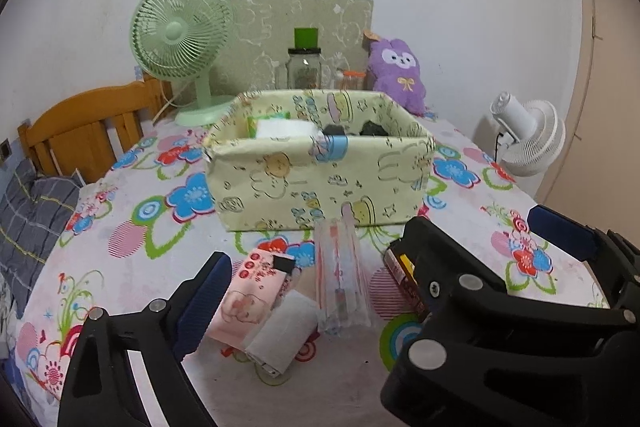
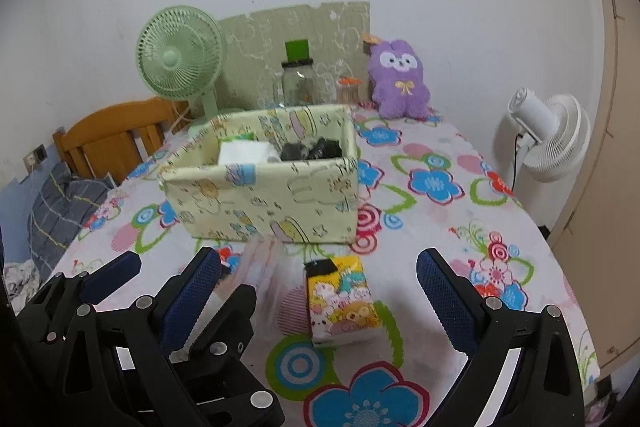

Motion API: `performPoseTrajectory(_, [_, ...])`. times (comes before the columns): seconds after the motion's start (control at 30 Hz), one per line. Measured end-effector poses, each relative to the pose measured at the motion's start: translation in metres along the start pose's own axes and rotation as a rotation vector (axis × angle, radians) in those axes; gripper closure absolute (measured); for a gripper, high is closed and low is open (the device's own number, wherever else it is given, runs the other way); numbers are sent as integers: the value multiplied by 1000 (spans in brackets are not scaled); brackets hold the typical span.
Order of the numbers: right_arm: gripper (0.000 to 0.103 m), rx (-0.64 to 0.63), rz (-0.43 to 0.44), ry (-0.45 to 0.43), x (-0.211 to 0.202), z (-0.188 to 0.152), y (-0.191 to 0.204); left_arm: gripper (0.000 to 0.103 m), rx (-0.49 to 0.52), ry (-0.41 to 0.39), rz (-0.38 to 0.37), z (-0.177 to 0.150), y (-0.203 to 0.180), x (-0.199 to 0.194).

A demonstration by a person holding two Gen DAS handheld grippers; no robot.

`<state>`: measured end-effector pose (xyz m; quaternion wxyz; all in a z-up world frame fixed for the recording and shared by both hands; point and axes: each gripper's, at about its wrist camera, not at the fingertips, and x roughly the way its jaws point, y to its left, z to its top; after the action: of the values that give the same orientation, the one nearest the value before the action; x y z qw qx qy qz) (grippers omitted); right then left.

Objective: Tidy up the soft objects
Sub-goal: 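Open both tools and withdraw them from the box toward the loose items, then grasp the clear plastic tube pack with the left tool while the right tool grasps the cartoon tissue pack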

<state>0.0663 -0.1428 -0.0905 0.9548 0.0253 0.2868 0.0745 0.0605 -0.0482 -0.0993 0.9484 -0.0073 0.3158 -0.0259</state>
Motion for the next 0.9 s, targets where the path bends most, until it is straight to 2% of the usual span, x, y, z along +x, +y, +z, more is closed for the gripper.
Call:
performPoseTrajectory(0.2, [3, 8, -8, 29, 13, -6, -4, 13, 15, 29, -2, -5, -2, 13])
performPoseTrajectory(0.33, [3, 15, -13, 57, 25, -11, -8, 24, 25, 64, -9, -9, -3, 25])
performPoseTrajectory(0.6, [3, 34, -26, 103, 44, -16, -17, 37, 48, 113, -20, -11, -9, 44])
performPoseTrajectory(0.67, [3, 39, -31, 114, 49, -16, -19, 46, 54, 125, -23, -11, -11, 48])
performPoseTrajectory(0.9, [3, 56, -26, 153, 65, -20, -22, 58, 60, 151, -25, -12, -13, 60])
